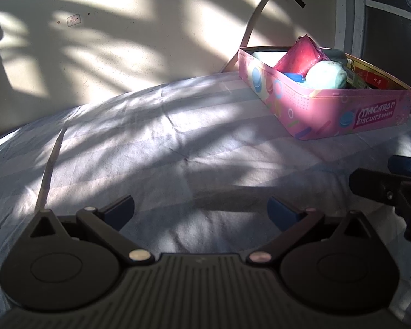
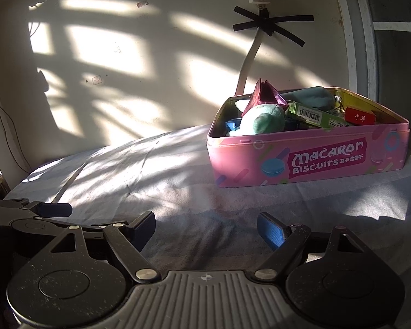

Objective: Organize objects

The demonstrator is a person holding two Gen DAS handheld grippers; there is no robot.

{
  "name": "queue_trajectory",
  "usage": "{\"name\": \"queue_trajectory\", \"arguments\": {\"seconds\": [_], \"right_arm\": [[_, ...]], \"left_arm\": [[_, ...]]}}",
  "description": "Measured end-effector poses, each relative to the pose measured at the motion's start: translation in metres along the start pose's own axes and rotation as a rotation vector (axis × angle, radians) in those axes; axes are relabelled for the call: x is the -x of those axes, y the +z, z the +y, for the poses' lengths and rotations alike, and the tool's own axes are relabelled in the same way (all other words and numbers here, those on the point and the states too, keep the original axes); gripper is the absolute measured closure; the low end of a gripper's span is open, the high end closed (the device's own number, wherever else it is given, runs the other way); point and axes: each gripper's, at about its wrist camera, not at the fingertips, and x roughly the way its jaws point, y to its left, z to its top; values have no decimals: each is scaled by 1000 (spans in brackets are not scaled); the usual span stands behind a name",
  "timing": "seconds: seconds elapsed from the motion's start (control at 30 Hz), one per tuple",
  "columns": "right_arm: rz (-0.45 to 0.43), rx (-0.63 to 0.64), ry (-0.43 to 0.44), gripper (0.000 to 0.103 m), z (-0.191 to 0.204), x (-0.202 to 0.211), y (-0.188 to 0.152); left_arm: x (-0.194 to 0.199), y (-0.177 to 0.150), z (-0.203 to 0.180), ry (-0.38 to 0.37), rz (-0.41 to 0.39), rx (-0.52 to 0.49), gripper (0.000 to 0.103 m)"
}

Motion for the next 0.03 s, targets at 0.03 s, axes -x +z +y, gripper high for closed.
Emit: {"name": "queue_trajectory", "arguments": {"seconds": [0.03], "right_arm": [[-1,10,1,25,2,-1,1]], "left_arm": [[0,1,3,4,-4,8,0]]}}
